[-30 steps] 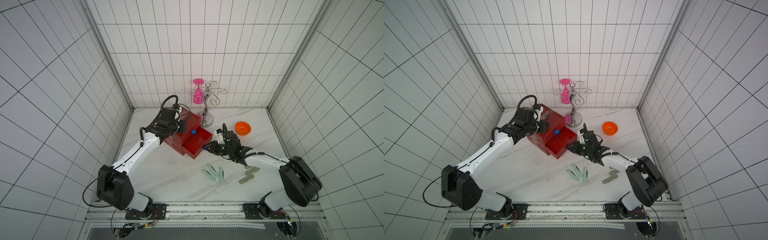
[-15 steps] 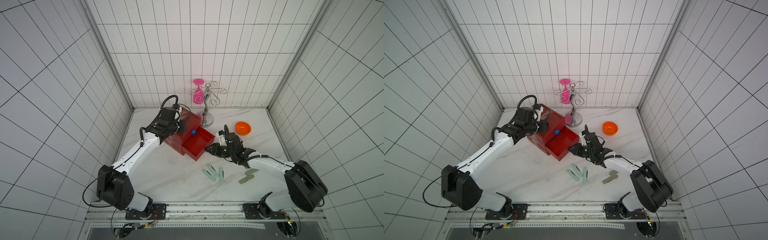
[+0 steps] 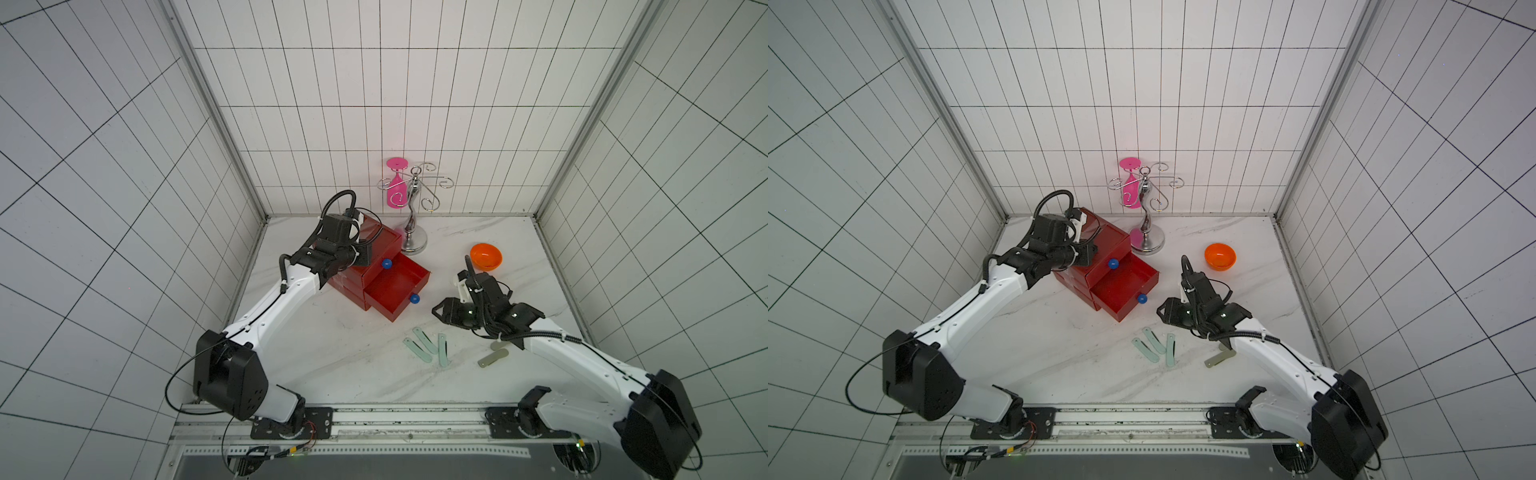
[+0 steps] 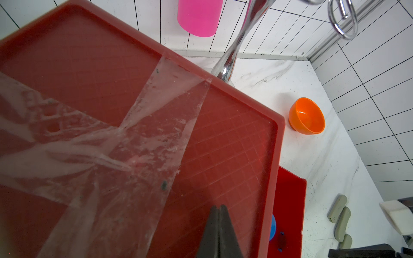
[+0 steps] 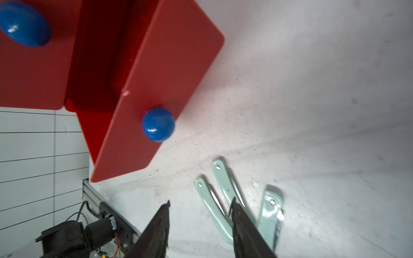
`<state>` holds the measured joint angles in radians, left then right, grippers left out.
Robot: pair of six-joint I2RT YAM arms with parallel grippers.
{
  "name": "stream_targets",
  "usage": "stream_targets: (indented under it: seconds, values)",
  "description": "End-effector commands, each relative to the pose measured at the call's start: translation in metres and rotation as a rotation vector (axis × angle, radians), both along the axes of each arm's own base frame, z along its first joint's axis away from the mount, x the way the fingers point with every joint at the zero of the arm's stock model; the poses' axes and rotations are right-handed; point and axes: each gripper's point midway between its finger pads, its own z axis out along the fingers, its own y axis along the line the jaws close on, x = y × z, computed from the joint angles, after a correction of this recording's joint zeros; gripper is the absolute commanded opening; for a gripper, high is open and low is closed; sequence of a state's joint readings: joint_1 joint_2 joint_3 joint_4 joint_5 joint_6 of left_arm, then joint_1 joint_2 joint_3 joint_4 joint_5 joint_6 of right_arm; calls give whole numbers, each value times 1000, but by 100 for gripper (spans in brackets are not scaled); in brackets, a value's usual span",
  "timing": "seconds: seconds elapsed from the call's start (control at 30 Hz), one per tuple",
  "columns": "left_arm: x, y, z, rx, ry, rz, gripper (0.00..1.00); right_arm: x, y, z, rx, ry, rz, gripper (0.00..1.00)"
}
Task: Place the fruit knives into the drawer by color
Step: Move the fruit knife to the center of the board.
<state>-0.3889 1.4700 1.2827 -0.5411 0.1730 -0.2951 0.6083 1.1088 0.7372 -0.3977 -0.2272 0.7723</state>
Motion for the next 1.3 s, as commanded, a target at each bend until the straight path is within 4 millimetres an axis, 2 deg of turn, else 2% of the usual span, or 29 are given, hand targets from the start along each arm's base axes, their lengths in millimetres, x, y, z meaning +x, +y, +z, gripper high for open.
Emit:
stream_targets:
  seconds: [0.0,0.13,0.2,0.57,0.73,0.93,1.27]
  values:
    - [-34,19,-68,119,255,14,0,-25,-63,-4,-286,115,-120,47]
    - [-34,18,-67,116,255,12,0,-36,-111,12,-455,158,-251,54]
    - [-34,18,-67,114,255,10,0,-37,-126,12,-484,201,-299,57]
    - [-35,17,-69,113,260,8,0,-27,-176,-19,-436,453,-485,60]
    - [-35,17,-71,115,268,6,0,-16,-191,-25,-387,483,-542,59]
    - [-34,17,-73,115,272,6,0,-5,-202,-41,-356,508,-581,59]
    - [-34,17,-72,116,270,7,0,17,-205,-59,-344,522,-580,56]
